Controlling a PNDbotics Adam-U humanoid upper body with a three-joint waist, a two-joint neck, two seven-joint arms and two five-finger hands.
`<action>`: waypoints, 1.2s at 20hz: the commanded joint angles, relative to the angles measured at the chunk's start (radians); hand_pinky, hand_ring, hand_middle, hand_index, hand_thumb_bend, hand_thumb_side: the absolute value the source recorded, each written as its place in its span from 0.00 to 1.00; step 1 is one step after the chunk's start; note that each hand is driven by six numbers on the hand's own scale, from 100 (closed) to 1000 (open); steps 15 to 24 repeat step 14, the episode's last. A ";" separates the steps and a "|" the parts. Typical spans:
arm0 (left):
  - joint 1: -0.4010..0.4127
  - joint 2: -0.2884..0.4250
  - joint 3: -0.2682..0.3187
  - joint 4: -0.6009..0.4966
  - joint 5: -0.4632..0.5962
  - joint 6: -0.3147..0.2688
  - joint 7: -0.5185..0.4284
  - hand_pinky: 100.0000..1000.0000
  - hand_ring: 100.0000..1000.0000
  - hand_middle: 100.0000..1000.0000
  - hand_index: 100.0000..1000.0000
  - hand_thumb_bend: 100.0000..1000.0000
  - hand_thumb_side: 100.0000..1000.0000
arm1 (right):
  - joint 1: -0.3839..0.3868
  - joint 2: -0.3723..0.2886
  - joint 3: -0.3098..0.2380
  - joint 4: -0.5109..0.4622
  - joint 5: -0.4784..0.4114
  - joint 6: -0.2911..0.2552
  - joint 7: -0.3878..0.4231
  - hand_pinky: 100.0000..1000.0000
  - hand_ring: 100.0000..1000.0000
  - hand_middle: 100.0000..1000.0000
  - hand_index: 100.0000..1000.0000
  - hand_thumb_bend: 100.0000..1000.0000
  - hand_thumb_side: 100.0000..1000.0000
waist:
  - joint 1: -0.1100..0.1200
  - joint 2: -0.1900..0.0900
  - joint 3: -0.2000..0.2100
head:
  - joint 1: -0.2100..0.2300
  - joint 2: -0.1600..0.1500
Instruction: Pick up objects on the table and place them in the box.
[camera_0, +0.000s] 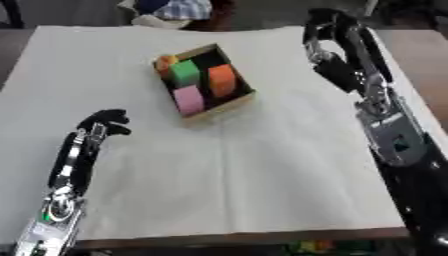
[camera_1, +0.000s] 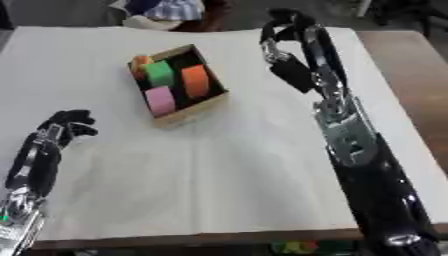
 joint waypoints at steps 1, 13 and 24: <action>-0.010 0.014 0.012 -0.017 0.002 -0.001 0.015 0.74 0.56 0.57 0.72 0.00 0.96 | 0.025 -0.027 -0.024 -0.054 -0.040 -0.001 -0.017 0.75 0.60 0.67 0.81 0.00 0.62 | 0.005 0.002 -0.003 | 0.008 -0.002; -0.014 0.011 0.021 -0.017 0.003 0.002 0.049 0.74 0.56 0.57 0.71 0.00 0.95 | 0.188 -0.006 -0.061 -0.108 -0.100 0.019 -0.070 0.75 0.57 0.64 0.78 0.00 0.66 | 0.016 0.014 -0.017 | 0.026 -0.002; -0.014 0.011 0.021 -0.017 0.003 0.002 0.050 0.74 0.56 0.57 0.71 0.00 0.95 | 0.192 -0.004 -0.061 -0.109 -0.103 0.019 -0.073 0.74 0.57 0.63 0.78 0.00 0.66 | 0.016 0.015 -0.017 | 0.027 -0.002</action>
